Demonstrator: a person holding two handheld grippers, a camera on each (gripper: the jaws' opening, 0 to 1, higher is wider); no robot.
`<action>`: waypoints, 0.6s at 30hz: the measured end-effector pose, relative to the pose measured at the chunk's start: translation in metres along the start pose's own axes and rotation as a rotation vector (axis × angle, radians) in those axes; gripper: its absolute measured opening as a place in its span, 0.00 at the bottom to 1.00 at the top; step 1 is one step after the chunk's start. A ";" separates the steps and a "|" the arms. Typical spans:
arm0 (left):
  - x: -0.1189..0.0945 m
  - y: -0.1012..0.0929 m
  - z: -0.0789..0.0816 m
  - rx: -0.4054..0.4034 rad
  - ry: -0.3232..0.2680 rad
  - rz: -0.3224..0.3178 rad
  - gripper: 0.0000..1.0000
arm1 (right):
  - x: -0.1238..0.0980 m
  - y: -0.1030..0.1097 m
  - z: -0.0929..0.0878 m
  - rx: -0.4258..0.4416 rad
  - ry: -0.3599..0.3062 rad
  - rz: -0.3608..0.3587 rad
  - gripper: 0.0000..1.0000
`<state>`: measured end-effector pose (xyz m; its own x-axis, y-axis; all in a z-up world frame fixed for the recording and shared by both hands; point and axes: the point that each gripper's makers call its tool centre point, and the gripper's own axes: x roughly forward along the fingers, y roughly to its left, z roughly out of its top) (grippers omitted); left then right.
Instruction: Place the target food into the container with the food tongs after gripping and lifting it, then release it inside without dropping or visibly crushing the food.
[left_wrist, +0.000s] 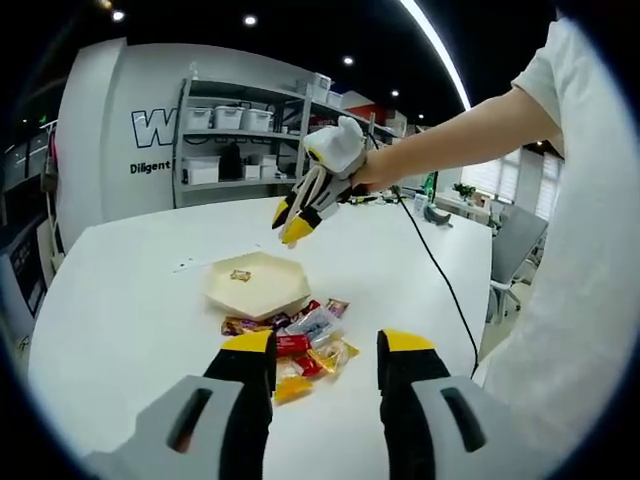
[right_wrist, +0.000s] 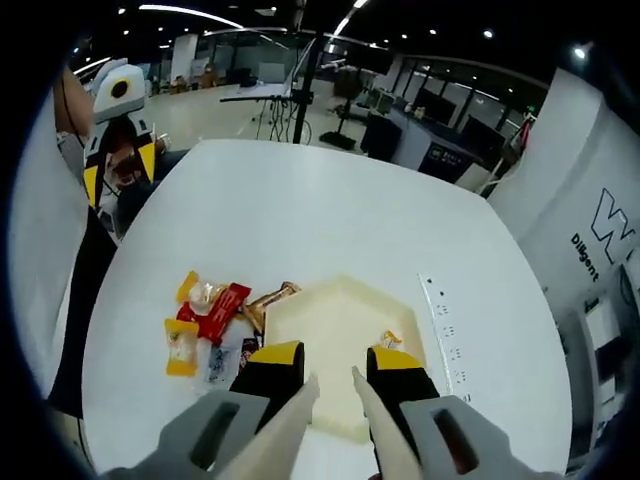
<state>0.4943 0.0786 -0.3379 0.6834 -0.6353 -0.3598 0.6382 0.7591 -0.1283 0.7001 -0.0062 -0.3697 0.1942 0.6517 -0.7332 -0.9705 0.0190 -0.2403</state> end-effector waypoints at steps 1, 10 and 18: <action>0.001 -0.001 0.000 0.000 0.001 -0.004 0.38 | -0.001 0.003 -0.001 0.001 -0.002 0.004 0.19; 0.005 -0.005 0.001 0.011 0.006 -0.022 0.38 | -0.006 0.027 -0.017 -0.012 0.001 0.039 0.19; 0.007 -0.011 0.004 0.022 0.010 -0.036 0.38 | -0.014 0.052 -0.035 -0.025 0.014 0.073 0.19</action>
<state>0.4940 0.0653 -0.3356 0.6562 -0.6605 -0.3649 0.6698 0.7325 -0.1214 0.6520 -0.0413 -0.3944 0.1253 0.6398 -0.7582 -0.9784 -0.0470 -0.2013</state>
